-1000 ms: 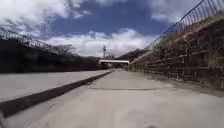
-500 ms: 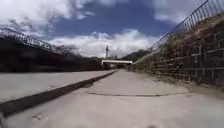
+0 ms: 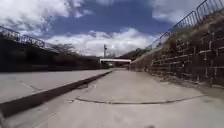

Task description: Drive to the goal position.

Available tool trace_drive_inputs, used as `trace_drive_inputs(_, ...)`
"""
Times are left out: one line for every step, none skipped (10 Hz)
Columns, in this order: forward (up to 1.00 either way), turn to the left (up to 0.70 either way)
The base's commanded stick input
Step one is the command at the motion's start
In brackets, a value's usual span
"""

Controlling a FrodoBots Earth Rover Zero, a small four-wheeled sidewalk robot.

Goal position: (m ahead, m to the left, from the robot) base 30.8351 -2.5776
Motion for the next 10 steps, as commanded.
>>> trace_drive_inputs(1.00,0.00)
trace_drive_inputs(1.00,0.00)
trace_drive_inputs(1.00,0.00)
trace_drive_inputs(1.00,-0.27)
trace_drive_inputs(1.00,-0.27)
trace_drive_inputs(1.00,-0.27)
trace_drive_inputs(1.00,-0.27)
trace_drive_inputs(1.00,-0.27)
trace_drive_inputs(1.00,-0.22)
trace_drive_inputs(1.00,-0.12)
